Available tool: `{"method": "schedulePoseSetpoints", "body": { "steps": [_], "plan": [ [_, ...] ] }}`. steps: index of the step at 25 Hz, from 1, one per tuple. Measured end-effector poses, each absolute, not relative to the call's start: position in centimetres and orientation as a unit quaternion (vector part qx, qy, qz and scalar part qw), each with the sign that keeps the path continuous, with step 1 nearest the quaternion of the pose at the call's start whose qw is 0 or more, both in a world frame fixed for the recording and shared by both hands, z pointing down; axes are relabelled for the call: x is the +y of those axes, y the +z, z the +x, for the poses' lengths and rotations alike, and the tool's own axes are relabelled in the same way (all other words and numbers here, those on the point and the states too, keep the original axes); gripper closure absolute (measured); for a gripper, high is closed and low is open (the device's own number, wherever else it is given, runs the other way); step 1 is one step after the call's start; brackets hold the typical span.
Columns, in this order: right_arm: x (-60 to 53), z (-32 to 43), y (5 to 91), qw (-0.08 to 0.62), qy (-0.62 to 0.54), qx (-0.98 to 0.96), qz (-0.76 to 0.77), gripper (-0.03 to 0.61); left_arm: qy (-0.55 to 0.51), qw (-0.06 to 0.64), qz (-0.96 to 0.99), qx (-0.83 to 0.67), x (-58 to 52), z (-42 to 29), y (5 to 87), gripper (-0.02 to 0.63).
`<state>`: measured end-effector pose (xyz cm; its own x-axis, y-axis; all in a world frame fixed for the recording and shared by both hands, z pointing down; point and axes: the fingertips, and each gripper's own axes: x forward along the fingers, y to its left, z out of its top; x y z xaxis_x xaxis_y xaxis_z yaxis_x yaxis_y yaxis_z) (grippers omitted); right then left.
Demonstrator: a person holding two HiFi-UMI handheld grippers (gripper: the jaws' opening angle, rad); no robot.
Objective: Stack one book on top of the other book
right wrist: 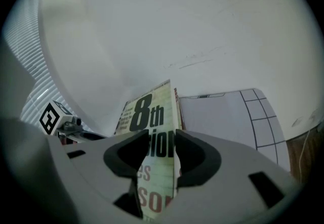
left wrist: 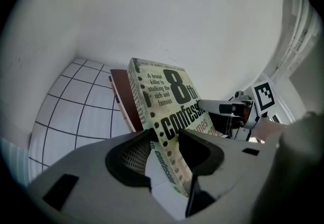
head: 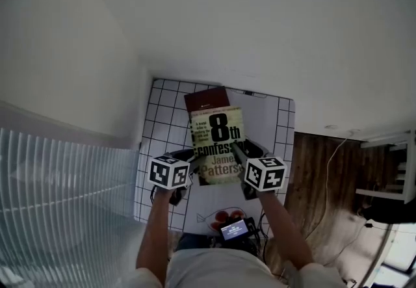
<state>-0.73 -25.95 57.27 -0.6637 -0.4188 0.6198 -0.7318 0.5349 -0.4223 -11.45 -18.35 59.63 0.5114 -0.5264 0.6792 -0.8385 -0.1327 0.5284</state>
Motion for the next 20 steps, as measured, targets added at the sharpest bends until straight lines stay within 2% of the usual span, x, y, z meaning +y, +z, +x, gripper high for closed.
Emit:
{"method": "schedulePoseSetpoints", "body": {
  "steps": [20],
  "plan": [
    [-31.3, -4.3, 59.5, 0.243, 0.339, -0.861, 0.29, 0.41, 0.162, 0.473, 0.708, -0.499, -22.3, -14.0, 61.3, 0.433]
  ]
}}
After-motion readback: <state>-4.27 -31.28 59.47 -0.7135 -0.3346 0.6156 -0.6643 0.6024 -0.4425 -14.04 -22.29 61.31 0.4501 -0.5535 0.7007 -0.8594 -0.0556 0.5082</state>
